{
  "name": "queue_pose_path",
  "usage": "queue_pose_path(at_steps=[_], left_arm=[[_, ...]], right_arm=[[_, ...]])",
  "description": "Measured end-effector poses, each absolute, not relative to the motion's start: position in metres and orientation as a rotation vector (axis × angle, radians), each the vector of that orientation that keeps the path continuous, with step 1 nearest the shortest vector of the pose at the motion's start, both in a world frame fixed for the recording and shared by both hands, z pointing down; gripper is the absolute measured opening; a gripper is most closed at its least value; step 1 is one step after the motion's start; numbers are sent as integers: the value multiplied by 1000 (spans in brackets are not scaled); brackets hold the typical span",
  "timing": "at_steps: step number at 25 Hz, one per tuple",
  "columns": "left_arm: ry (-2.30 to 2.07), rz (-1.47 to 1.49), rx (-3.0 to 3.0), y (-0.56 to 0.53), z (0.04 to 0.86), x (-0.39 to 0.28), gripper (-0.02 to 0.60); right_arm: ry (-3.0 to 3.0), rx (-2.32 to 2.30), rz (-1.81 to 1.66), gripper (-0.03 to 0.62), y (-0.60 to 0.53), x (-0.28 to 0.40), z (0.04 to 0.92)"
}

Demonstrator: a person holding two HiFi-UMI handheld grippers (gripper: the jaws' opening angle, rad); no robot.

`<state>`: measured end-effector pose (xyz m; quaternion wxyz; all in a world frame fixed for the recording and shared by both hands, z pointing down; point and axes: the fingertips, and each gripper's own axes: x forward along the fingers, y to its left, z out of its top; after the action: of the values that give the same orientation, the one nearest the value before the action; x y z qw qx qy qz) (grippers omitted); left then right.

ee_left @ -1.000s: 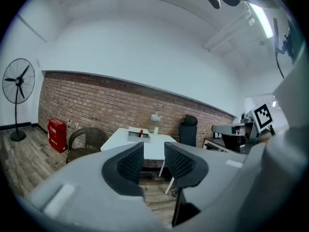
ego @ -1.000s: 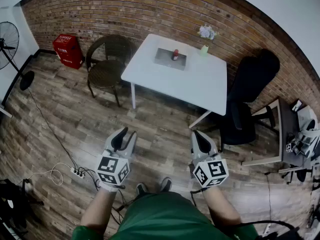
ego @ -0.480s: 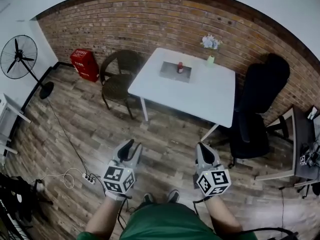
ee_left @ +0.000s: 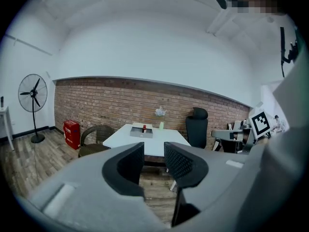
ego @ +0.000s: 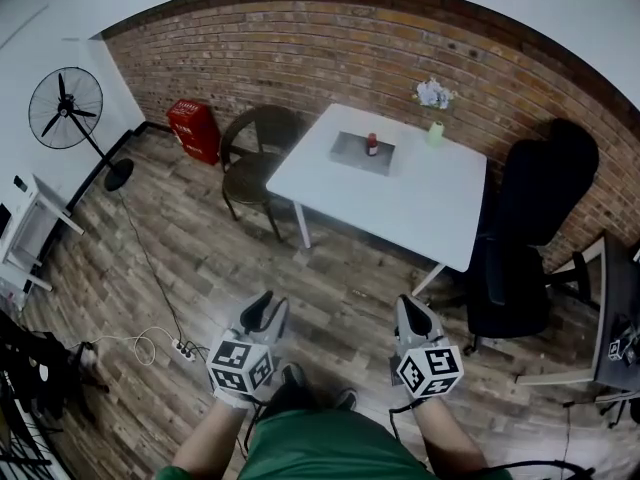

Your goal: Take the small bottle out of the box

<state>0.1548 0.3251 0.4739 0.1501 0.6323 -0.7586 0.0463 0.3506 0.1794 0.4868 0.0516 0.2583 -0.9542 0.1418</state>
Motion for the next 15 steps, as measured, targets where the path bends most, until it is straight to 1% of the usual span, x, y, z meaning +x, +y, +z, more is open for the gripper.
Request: queue_pose_path(at_steps=[4,7,15], left_arm=[[-2192,105,1807,313,472,145,135],[-2191,106,1832,298,471,133,135],[-2184,70,1867,246,468,60,135]], right_arm=[[-2893,779,441,5,169,346,492],[-2882,793,512,5,161,340,496],[-2819,957,537,5,118,320,494]])
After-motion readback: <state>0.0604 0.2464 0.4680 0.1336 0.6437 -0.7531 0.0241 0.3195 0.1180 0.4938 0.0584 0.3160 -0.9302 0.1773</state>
